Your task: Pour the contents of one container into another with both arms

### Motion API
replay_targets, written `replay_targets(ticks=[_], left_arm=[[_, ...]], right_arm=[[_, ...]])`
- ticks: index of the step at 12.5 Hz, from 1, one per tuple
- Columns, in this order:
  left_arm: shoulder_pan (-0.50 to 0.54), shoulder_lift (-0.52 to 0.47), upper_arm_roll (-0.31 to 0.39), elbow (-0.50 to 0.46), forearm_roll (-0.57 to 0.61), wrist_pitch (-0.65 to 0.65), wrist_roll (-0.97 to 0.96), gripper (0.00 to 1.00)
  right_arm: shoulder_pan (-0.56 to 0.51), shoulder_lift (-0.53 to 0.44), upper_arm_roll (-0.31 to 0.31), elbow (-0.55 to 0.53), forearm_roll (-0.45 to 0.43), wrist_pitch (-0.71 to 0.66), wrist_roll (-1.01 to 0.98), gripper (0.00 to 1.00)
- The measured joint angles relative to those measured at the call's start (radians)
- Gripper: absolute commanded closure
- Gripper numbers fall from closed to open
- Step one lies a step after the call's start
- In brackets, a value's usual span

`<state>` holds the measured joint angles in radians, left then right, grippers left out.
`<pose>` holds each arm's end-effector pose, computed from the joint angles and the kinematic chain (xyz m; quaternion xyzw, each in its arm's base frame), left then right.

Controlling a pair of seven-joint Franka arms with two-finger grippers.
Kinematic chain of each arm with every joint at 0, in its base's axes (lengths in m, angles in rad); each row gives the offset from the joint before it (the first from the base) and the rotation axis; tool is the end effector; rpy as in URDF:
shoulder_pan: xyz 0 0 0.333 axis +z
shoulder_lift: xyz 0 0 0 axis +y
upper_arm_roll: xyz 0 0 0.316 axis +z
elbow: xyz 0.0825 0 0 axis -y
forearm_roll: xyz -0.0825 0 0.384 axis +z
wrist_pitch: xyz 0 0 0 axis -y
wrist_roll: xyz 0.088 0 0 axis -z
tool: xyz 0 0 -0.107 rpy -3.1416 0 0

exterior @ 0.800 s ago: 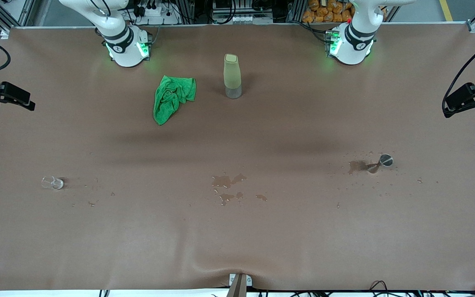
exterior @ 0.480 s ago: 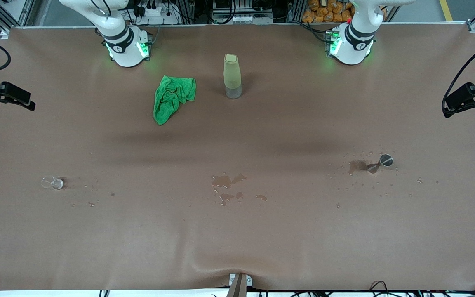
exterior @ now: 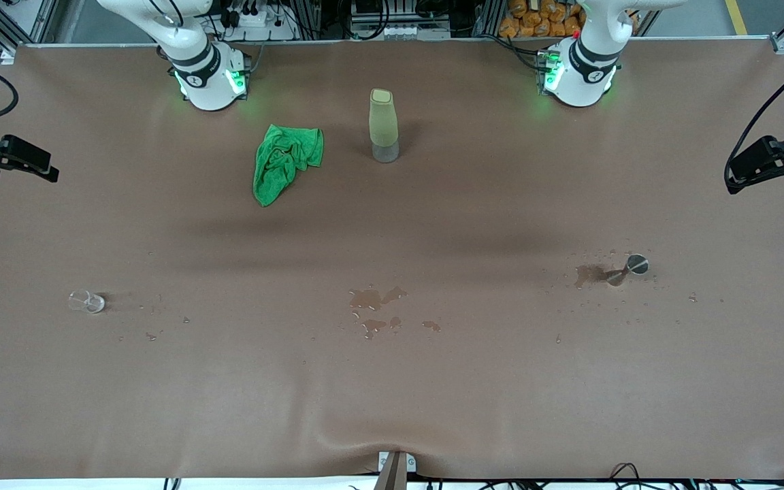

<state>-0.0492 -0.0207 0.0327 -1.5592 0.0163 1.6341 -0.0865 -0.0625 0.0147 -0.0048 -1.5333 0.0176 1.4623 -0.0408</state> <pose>0.5548 -0.0073 0.6474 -0.9982 -0.0348 -0.0481 0.0053 0.5466 -0.0348 0.6249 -0.9990 0.0127 0.0423 0.0110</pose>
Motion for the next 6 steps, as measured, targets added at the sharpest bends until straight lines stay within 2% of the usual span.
replay_targets(ticks=[4,6], left_arm=[[0.000,0.000,0.000,0.001,0.000,0.000,0.006,0.00],[0.000,0.000,0.000,0.004,0.000,0.000,0.110,0.00]], right_arm=[[-0.058,0.018,0.000,-0.004,-0.001,0.013,-0.116,0.00],[-0.107,0.041,0.000,-0.004,0.000,0.056,-0.196,0.00]])
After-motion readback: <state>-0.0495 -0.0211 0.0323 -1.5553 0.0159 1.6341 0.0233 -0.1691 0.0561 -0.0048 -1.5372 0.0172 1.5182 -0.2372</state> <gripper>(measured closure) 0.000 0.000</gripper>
